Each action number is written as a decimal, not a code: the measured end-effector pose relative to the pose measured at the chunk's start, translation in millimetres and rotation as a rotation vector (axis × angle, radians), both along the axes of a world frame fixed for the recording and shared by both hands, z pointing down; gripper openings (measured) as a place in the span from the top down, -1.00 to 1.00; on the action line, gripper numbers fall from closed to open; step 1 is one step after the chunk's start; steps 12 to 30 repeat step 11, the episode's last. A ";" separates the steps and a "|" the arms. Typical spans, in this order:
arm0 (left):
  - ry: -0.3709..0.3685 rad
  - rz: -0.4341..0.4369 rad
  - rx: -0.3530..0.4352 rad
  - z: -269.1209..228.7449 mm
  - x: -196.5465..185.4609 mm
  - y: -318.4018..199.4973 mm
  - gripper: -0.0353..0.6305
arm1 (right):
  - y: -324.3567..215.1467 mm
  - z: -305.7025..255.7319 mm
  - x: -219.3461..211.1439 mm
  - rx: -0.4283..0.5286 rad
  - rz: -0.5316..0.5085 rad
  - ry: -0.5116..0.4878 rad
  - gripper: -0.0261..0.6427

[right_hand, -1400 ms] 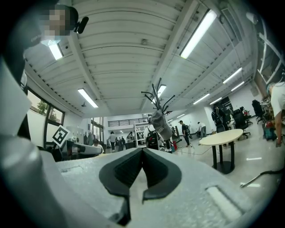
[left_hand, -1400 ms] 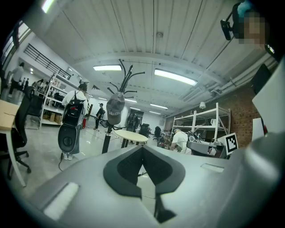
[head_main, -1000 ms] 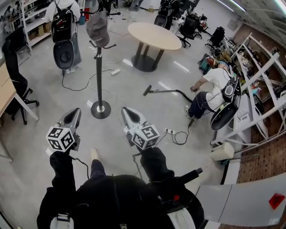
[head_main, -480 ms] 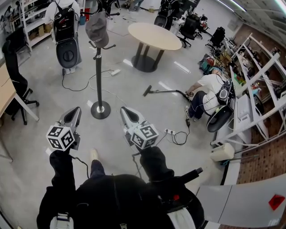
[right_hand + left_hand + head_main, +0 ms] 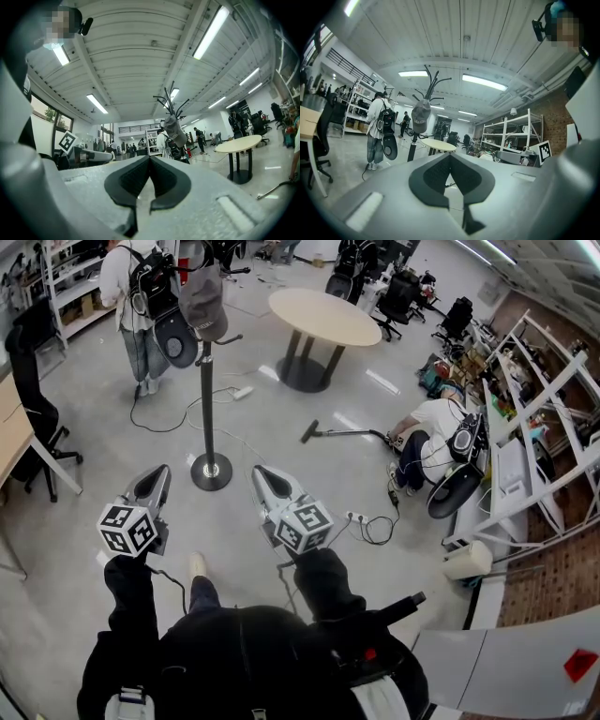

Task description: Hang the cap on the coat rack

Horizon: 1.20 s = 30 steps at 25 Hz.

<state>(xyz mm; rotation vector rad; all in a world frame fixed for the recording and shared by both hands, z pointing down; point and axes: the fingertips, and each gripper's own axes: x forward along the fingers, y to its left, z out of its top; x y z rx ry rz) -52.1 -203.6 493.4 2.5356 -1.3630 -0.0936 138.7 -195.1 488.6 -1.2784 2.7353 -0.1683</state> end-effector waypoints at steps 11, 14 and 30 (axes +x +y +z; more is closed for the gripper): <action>0.004 0.006 0.000 -4.8 1.6 0.7 0.89 | 3.2 -1.7 -2.5 -0.004 -0.009 -0.006 0.92; 0.004 0.006 0.000 -4.8 1.6 0.7 0.89 | 3.2 -1.7 -2.5 -0.004 -0.009 -0.006 0.92; 0.004 0.006 0.000 -4.8 1.6 0.7 0.89 | 3.2 -1.7 -2.5 -0.004 -0.009 -0.006 0.92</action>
